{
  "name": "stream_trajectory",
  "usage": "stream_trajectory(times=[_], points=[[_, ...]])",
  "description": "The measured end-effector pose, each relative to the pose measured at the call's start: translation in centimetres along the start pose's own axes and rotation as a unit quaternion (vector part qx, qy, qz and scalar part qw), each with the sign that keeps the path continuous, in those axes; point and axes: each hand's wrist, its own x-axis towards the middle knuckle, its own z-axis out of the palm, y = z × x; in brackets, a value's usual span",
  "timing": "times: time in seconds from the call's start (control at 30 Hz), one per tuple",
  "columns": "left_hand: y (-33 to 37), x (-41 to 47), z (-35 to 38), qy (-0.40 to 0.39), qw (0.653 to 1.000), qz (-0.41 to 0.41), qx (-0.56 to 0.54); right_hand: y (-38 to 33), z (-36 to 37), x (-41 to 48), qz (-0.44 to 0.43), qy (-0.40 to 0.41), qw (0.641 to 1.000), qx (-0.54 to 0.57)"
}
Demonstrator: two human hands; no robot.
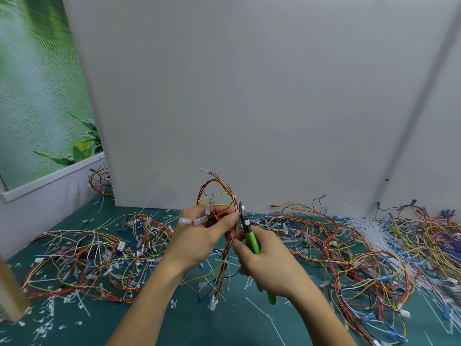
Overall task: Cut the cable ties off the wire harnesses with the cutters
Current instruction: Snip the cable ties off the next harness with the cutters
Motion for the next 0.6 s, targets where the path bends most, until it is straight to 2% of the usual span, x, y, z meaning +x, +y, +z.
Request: stream_trajectory(times=[0.6], points=[[-0.19, 0.07, 0.02, 0.001, 1.0, -0.011, -0.007, 0.0, 0.03, -0.09, 0.023, 0.0, 0.999, 0.042]])
